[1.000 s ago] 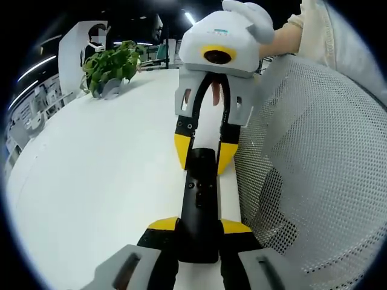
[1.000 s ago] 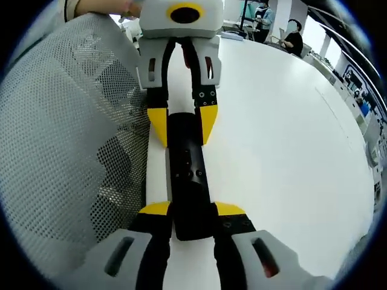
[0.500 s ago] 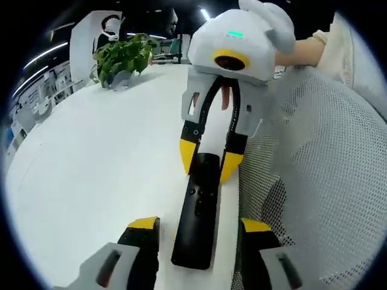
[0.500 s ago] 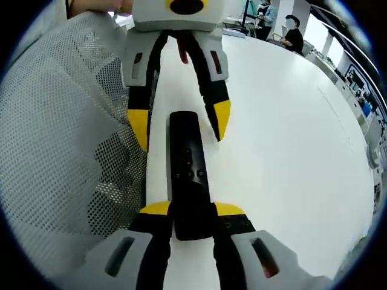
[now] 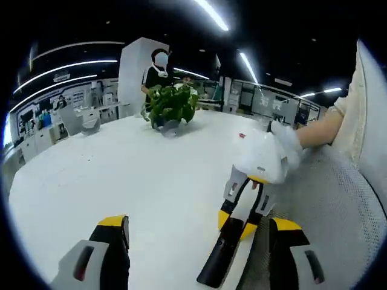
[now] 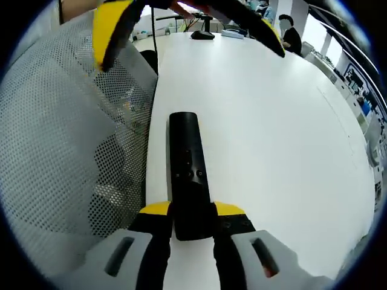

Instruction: Press the specified remote control buttons in sequence, fully releasing each button before pressing the next.

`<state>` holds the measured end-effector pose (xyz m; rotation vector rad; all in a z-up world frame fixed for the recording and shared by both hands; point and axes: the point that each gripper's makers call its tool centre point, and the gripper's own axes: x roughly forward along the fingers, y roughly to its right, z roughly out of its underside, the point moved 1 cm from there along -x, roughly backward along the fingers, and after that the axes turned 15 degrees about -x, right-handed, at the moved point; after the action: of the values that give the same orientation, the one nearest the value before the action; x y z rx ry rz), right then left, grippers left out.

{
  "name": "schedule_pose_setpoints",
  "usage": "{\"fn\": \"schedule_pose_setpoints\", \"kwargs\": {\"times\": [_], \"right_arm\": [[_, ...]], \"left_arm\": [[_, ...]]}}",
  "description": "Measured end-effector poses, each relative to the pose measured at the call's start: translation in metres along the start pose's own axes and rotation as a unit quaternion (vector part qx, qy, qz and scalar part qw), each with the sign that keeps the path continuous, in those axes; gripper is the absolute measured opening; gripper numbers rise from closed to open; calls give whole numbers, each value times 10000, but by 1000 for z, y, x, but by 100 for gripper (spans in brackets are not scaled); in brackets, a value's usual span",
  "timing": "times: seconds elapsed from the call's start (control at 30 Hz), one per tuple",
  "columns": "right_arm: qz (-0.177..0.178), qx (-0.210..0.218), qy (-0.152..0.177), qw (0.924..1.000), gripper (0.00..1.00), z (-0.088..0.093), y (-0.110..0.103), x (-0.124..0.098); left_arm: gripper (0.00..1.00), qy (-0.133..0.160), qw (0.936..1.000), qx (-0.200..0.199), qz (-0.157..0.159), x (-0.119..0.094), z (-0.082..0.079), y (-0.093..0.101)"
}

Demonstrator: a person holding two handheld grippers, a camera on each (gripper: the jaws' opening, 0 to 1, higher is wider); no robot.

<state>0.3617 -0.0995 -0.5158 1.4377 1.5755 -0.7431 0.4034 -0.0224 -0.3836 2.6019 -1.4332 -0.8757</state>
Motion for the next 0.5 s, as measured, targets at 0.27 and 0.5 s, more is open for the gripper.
{"fn": "schedule_pose_setpoints", "kwargs": {"times": [0.27,0.5], "right_arm": [[20,33,52,10000,25,1,1,1],[14,84,49,10000,25,2,1,2]], "left_arm": [[100,664,9954,-397,-568,-45,-10,7],[100,1116,9769,-326,-1793,-88,-8,-2]]}}
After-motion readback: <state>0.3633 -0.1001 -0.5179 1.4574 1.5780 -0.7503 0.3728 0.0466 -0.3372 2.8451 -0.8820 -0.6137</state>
